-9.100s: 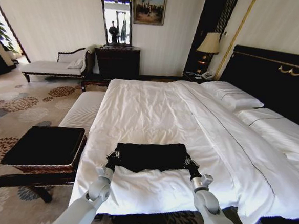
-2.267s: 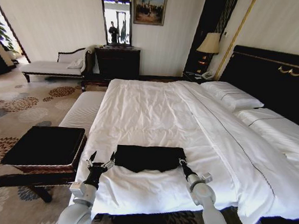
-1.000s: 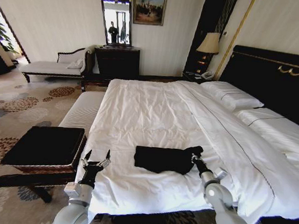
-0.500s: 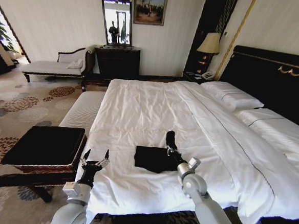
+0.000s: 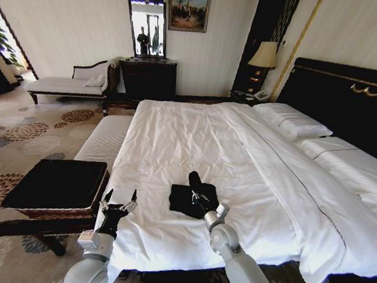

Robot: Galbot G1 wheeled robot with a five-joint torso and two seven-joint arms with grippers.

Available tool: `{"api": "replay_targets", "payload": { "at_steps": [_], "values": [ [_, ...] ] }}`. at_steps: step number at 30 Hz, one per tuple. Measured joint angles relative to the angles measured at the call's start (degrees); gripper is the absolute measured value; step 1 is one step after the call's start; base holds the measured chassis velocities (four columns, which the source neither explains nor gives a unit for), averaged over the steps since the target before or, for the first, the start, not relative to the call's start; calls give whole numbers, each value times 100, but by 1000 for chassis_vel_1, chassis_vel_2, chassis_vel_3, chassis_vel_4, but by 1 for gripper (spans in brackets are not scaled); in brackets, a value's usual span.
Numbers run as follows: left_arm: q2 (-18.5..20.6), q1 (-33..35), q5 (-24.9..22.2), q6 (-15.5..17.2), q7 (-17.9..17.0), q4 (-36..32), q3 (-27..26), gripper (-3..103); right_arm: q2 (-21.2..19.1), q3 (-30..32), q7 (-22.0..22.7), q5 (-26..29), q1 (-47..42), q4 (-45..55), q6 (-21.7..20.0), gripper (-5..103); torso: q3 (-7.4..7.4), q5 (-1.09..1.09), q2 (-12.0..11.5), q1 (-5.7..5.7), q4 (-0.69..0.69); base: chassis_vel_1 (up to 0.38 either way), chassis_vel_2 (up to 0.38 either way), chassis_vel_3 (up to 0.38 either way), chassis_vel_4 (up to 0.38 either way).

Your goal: Fold the clothes on the bed and place them into the basket.

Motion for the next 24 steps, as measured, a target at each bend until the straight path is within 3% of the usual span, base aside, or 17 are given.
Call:
{"api": "replay_targets", "payload": {
  "at_steps": [3,5,7,11,13,16,22,24],
  "values": [
    [-8,52,4,0,-1,-24,-34,100,-21,1,-3,-34,24,-71,17,1,0,0,0,0,0,0,0,0,0],
    [-15,94,14,-4,-2,-34,-57,100,-41,8,-3,-67,22,-90,38,9,0,1,0,0,0,0,0,0,0],
    [-18,102,21,-5,-2,-40,-59,100,-48,4,0,-70,9,-83,40,9,0,0,0,0,0,0,0,0,0],
    [-37,98,97,15,-3,-82,-25,100,-20,-195,43,-114,-144,131,56,30,0,0,0,0,-1,0,0,0,0],
    [-38,108,105,29,-3,-100,-15,100,-6,-221,42,-177,-159,140,73,30,0,1,0,0,-1,0,0,0,0],
    [-36,197,119,69,-3,-151,-8,100,23,-311,-2,-375,-217,214,145,47,0,0,0,-1,1,0,0,0,0],
    [5,169,48,116,-17,-109,-10,100,-35,-331,-90,-516,-425,487,220,64,0,1,0,0,0,0,0,0,0],
    [9,33,-43,176,-51,-57,50,100,-110,-242,-143,-513,-654,709,236,75,0,0,0,-1,-1,0,0,0,0]
  ]
}}
